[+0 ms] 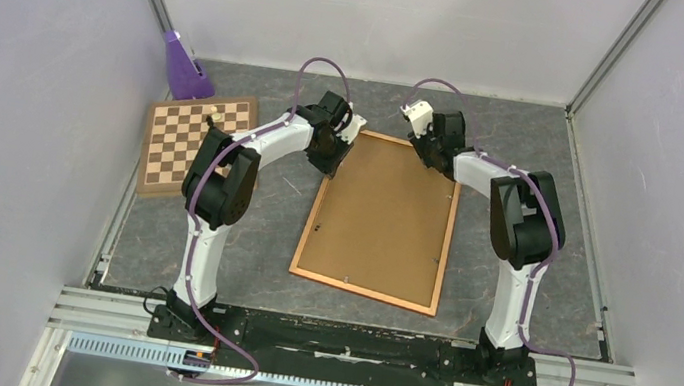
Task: Put the photo into the frame
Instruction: Install the photo frame at the center of the board.
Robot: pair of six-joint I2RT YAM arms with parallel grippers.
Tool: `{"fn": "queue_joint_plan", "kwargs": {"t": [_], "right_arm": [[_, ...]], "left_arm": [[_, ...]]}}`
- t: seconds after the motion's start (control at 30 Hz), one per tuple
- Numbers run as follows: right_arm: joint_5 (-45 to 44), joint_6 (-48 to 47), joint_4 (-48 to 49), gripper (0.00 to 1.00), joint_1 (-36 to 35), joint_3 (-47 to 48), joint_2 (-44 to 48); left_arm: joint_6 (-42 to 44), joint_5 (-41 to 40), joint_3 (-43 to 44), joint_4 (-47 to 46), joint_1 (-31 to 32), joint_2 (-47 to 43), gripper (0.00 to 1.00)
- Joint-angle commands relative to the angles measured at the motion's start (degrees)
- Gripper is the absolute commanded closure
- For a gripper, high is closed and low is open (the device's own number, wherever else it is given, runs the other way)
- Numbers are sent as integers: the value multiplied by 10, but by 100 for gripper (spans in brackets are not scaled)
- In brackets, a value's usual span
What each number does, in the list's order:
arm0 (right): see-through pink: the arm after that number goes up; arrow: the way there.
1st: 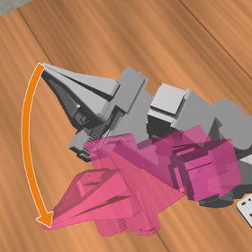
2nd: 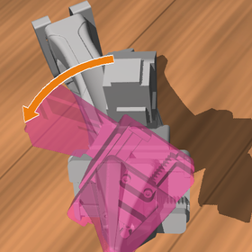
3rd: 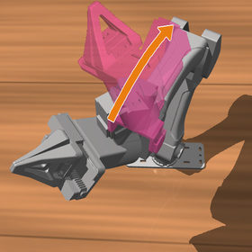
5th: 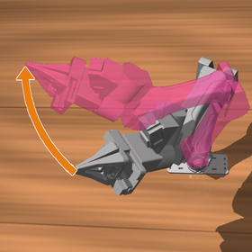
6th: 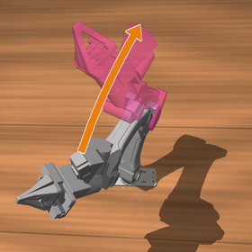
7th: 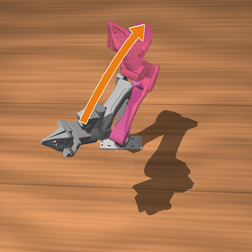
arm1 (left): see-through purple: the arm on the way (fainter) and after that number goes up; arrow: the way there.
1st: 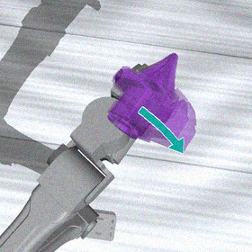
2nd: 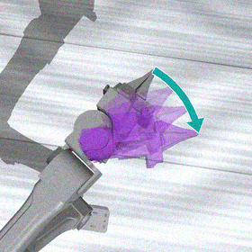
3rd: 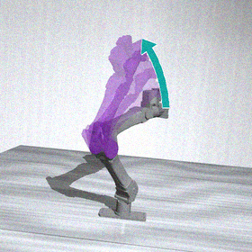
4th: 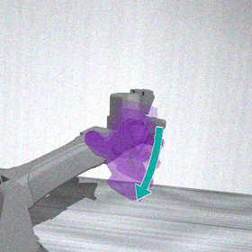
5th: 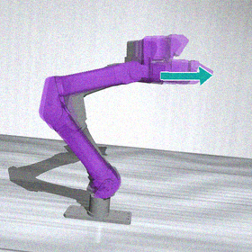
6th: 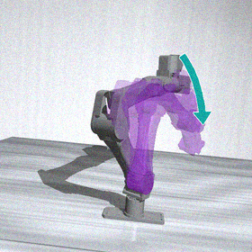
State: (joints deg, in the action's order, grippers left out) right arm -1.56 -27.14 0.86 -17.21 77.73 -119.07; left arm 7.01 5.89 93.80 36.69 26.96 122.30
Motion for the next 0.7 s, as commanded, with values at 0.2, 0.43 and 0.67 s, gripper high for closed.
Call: {"fn": "queue_joint_plan", "kwargs": {"t": [0.2,0.43,0.67], "right_arm": [[-13,22,28,66,-5,48,-32],[-9,26,25,65,-10,59,-36],[9,22,20,64,-17,61,-35]], "left_arm": [[44,20,13,11,5,3,98],[44,22,14,11,5,4,98],[45,25,15,13,5,4,98]]}}
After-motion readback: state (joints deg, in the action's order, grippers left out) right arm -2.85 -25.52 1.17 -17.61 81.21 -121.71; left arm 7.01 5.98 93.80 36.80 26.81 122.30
